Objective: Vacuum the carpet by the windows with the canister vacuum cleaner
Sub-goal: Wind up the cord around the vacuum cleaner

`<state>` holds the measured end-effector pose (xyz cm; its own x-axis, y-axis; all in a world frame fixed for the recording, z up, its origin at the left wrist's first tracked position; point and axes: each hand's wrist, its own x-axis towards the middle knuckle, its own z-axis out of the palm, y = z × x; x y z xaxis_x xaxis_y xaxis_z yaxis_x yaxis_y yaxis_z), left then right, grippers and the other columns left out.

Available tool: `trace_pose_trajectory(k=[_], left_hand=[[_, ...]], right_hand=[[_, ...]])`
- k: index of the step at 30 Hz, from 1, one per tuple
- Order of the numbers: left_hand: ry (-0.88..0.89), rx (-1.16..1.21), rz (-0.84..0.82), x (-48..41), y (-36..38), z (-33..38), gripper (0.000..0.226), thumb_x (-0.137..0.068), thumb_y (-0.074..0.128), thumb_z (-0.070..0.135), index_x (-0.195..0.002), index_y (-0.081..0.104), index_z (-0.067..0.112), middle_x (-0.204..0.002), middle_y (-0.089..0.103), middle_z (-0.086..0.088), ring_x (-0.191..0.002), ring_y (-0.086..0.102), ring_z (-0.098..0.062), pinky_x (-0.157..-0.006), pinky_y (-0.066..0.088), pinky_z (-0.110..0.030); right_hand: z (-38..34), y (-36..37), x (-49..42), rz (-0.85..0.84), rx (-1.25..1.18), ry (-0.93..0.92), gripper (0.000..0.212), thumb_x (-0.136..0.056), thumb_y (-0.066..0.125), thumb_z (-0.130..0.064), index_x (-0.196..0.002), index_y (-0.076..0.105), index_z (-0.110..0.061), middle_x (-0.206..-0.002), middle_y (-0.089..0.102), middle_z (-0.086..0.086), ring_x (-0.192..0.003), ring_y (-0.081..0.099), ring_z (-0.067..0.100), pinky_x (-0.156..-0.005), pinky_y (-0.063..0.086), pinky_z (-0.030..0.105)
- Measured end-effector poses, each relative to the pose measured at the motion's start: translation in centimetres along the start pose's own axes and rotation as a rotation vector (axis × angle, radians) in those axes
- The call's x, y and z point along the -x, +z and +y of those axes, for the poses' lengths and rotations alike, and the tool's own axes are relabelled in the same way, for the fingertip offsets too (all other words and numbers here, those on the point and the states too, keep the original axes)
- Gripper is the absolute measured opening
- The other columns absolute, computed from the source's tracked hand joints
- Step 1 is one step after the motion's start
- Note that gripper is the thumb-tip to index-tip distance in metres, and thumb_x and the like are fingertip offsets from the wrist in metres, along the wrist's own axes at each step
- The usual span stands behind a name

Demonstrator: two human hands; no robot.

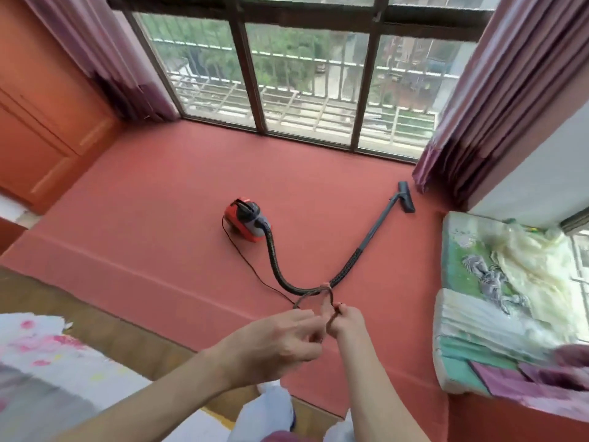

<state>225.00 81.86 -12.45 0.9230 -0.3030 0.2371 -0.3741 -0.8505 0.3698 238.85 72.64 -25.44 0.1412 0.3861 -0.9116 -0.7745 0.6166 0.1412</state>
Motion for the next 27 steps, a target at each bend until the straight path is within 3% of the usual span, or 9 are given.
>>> trace_pose_trajectory(k=[3,6,9,12,14,16,22,24,27], left_hand=[[-0.044,-0.086,0.080,4.1,-1.8,-2.8,0.020,-0.081,0.058,-0.009,-0.069,0.054,0.006,-0.084,0.058,-0.011,-0.071,0.048,-0.021,-0.064,0.040,-0.024],[-0.253,0.005,0.312,8.6,-2.4,-5.6,0.019,-0.080,0.065,-0.005,-0.067,0.056,0.004,-0.082,0.058,-0.007,-0.067,0.049,-0.012,-0.060,0.045,-0.020],[-0.689,0.158,0.662,12.9,-1.8,-8.9,0.028,-0.080,0.078,0.003,-0.064,0.056,0.006,-0.078,0.053,0.001,-0.059,0.050,-0.011,-0.055,0.043,-0.019],[-1.195,0.324,0.915,16.2,0.3,-11.6,0.032,-0.078,0.084,0.016,-0.065,0.055,0.012,-0.068,0.056,-0.001,-0.048,0.059,-0.012,-0.049,0.045,-0.026],[-1.543,0.509,0.946,17.7,2.9,-12.7,0.029,-0.078,0.083,0.030,-0.068,0.058,0.021,-0.064,0.062,0.002,-0.049,0.063,-0.021,-0.059,0.051,-0.036],[-1.731,0.781,0.943,18.5,5.3,-12.9,0.022,-0.082,0.079,0.034,-0.073,0.063,0.022,-0.056,0.060,0.007,-0.046,0.057,-0.024,-0.068,0.053,-0.043],[-1.761,1.963,1.052,13.4,8.5,-12.0,0.043,-0.101,0.049,0.039,-0.082,0.058,0.002,-0.053,0.060,-0.007,-0.032,0.040,-0.009,-0.033,0.036,-0.016],[-1.632,2.257,1.019,11.1,8.0,-12.4,0.053,-0.102,0.042,0.050,-0.086,0.057,0.002,-0.059,0.067,-0.013,-0.032,0.047,-0.011,-0.033,0.039,-0.015],[-1.340,2.492,1.005,8.2,6.7,-14.0,0.067,-0.099,0.037,0.061,-0.101,0.058,-0.002,-0.086,0.074,-0.024,-0.056,0.070,-0.026,-0.040,0.048,-0.021]], right_hand=[[2.7,2.0,-1.1,0.156,-0.007,0.021,0.034,-0.087,0.021,0.007,-0.080,0.053,0.000,-0.046,0.058,0.015,-0.030,0.055,0.020,-0.035,0.047,0.020],[4.7,3.0,-1.5,0.127,-0.025,0.007,0.034,-0.088,0.018,0.005,-0.074,0.043,-0.012,-0.044,0.046,0.003,-0.029,0.037,0.012,-0.032,0.027,0.016],[7.6,4.8,0.3,0.033,-0.015,0.007,0.032,-0.083,0.019,0.006,-0.067,0.034,-0.016,-0.042,0.030,-0.001,-0.028,0.023,0.012,-0.032,0.015,0.017],[11.6,5.5,2.6,-0.086,0.258,-0.075,0.032,-0.102,0.026,-0.010,-0.073,0.038,-0.015,-0.044,0.029,-0.004,-0.030,0.023,0.010,-0.031,0.017,0.019],[13.9,5.5,4.3,-0.141,0.455,-0.179,0.029,-0.106,0.031,-0.019,-0.082,0.045,-0.012,-0.050,0.027,-0.006,-0.034,0.024,0.008,-0.034,0.022,0.019],[16.3,4.9,6.3,-0.164,0.641,-0.310,0.025,-0.106,0.036,-0.023,-0.089,0.051,-0.013,-0.056,0.022,-0.006,-0.040,0.022,0.008,-0.039,0.025,0.021],[19.8,2.9,10.7,-0.234,1.110,-0.589,0.025,-0.104,0.040,-0.019,-0.108,0.058,-0.002,-0.059,0.022,0.000,-0.044,0.023,0.011,-0.045,0.026,0.027],[20.1,3.6,11.7,-0.268,1.183,-0.656,0.025,-0.101,0.045,-0.018,-0.107,0.061,0.000,-0.062,0.019,0.002,-0.045,0.022,0.011,-0.046,0.022,0.026],[20.2,4.8,13.3,-0.330,1.252,-0.772,0.024,-0.093,0.054,-0.021,-0.096,0.065,0.001,-0.060,0.018,0.003,-0.048,0.020,0.013,-0.046,0.019,0.027]])
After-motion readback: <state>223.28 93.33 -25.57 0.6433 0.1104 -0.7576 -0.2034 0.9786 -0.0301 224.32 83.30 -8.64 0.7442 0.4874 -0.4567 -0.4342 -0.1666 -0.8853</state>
